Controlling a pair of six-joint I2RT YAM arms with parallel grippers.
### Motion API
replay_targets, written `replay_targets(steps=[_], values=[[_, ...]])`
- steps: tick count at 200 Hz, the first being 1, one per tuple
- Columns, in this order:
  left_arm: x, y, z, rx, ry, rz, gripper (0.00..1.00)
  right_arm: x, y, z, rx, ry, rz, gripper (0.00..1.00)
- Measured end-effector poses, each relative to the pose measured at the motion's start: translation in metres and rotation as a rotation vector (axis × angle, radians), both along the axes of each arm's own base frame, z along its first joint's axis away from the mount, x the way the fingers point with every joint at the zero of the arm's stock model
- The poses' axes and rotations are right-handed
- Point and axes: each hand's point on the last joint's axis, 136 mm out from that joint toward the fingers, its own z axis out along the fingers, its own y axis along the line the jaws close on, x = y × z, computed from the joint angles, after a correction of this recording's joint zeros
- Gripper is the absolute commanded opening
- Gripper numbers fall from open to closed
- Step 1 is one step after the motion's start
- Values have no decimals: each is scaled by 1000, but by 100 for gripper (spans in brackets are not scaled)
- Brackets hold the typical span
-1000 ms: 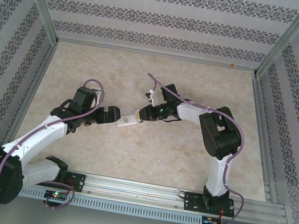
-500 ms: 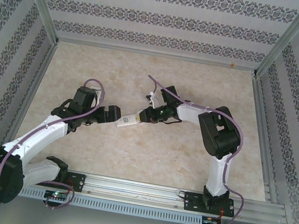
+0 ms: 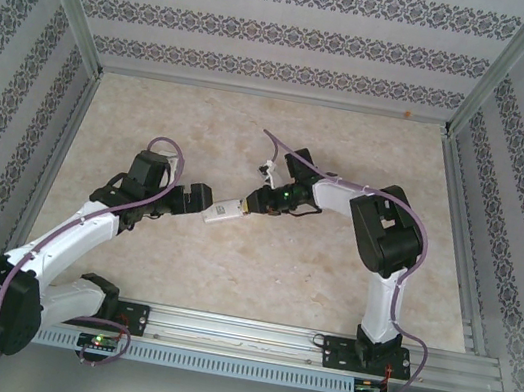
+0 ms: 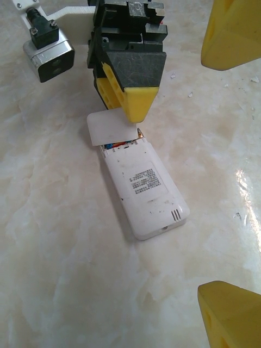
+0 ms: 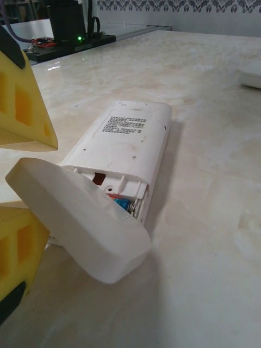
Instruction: Load the batteries into the remote control
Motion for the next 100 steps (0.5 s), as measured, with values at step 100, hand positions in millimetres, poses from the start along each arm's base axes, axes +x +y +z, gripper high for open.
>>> replay_targets(steps=[100], values=[[-2,5,-16,33,67,20,94,9,-32,-1,-141,-16,-39,55]])
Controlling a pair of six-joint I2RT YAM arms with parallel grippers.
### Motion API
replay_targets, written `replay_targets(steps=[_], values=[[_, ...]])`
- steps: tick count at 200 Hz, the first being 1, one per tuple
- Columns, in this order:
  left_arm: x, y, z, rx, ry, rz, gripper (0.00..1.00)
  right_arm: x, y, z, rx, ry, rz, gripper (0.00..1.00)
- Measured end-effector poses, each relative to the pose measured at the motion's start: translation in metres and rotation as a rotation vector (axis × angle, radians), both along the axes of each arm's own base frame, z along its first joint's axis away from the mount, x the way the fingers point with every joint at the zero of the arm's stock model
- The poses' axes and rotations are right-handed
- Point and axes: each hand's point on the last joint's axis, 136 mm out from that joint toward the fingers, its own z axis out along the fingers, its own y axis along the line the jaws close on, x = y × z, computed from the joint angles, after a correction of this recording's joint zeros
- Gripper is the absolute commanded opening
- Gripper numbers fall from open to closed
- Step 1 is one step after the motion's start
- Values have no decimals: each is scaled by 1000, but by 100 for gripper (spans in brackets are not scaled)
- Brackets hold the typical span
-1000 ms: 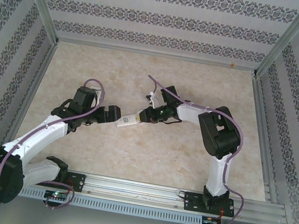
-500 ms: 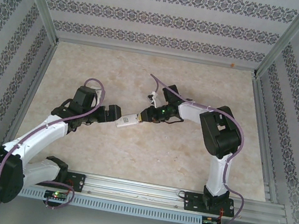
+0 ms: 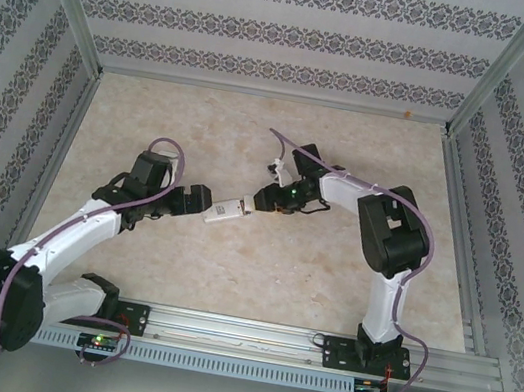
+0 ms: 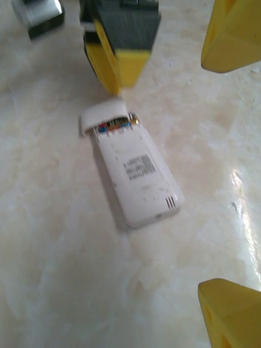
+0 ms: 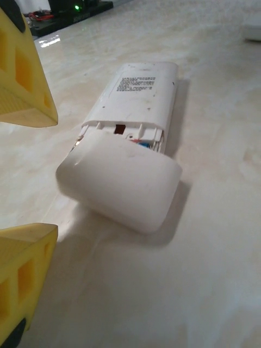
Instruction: Load the batteries into the remote control
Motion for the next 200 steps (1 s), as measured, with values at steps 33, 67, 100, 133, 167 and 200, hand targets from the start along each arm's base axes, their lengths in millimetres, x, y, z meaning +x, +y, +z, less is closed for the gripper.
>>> replay_targets(steps=[33,67,100,133,167,200], values=[[-5,2,-26,38,116,7,94,9,-1,11,-82,-73,-56,58],[-6,5,-36,58,149,17,94,18,12,18,-142,-95,-102,64],[-6,7,-42,74,170,23,94,26,26,13,-180,-109,-109,66],[-6,7,-42,75,171,27,95,17,23,-5,-252,-80,-102,68],[-6,8,-42,79,170,29,95,15,25,-12,-303,-82,-90,67],[-6,8,-42,80,170,30,95,14,24,-14,-343,-98,-79,56]])
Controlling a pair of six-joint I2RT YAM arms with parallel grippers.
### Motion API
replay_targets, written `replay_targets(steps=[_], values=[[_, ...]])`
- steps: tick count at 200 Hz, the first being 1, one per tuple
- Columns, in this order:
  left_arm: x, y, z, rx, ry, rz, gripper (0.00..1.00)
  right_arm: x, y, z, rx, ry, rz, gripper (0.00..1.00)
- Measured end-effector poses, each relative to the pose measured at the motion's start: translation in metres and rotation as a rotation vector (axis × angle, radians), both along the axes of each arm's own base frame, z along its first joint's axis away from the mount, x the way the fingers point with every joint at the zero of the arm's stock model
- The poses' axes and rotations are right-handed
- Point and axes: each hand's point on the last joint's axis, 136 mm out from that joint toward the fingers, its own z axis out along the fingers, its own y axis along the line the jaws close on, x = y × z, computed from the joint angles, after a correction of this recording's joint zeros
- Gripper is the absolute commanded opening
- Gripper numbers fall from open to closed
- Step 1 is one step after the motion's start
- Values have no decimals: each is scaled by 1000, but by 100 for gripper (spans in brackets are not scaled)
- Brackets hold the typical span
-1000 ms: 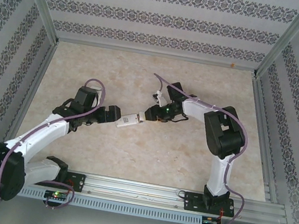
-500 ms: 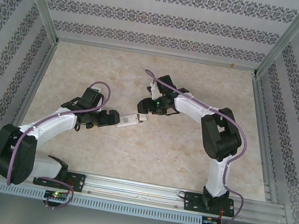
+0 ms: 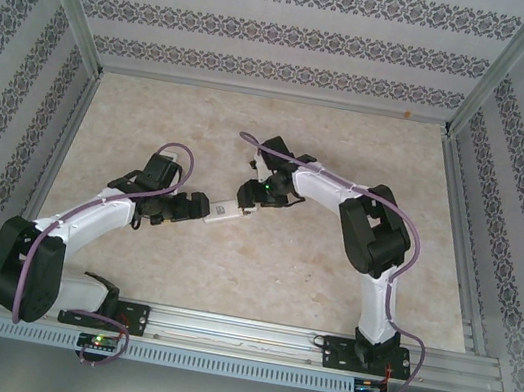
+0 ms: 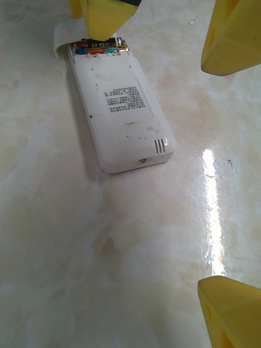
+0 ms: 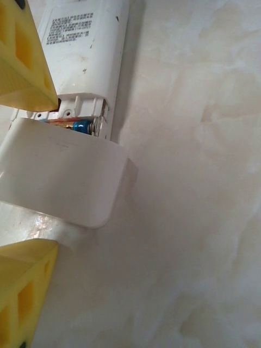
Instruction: Load the batteries into the remote control
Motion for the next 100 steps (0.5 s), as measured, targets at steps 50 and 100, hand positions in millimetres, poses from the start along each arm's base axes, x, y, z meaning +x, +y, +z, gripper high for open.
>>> replay_targets(steps=[50,100], values=[[1,1,0,6,-2,4,96,2,-2,-4,-46,-6,24,45],[1,2,0,9,-3,5,97,1,0,-2,-45,-13,37,42]])
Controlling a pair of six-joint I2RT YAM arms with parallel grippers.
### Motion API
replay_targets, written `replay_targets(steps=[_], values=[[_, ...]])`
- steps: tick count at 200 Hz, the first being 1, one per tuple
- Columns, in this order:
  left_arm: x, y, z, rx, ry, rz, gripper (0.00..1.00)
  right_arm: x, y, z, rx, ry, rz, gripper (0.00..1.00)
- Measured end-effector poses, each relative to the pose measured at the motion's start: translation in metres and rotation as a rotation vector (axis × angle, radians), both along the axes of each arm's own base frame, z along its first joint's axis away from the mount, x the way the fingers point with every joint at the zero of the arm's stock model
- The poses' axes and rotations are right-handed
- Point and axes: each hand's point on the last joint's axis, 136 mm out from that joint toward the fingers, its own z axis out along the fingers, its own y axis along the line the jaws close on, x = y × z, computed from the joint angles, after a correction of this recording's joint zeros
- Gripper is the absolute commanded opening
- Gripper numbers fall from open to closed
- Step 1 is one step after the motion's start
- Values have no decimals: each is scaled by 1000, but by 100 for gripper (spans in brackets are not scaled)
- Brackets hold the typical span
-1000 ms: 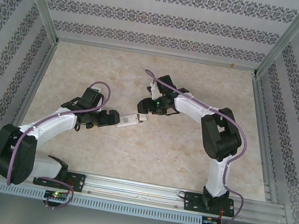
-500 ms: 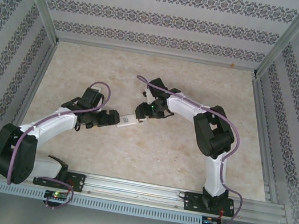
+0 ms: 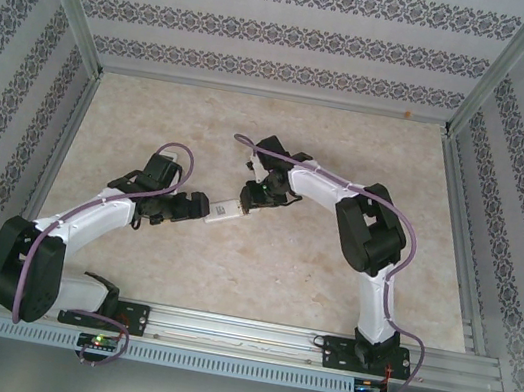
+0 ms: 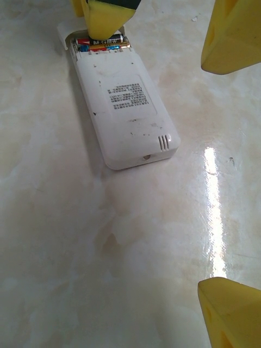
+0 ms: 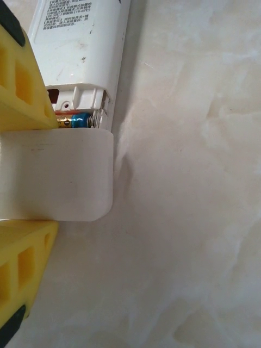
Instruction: Load the batteries into the remote control
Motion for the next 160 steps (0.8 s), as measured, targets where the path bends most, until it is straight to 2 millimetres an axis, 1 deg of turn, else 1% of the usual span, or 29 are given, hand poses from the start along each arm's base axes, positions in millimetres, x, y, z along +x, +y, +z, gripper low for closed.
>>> replay_targets(steps=[22,54,74,116,143,160], values=[[0,0,0,0,0,0,97,-1,0,8,15,-16,1,42],[0,0,0,-1,-2,0,97,-5,-1,28,44,-57,7,42],[0,0,0,-2,-3,0,97,-6,3,33,55,-73,17,42],[1,0,0,-2,-4,0,99,-13,13,29,54,-76,39,43],[0,0,0,-2,-4,0,100,-15,13,14,14,-68,40,43],[1,0,0,-2,-4,0,100,-16,12,9,-7,-72,39,44]])
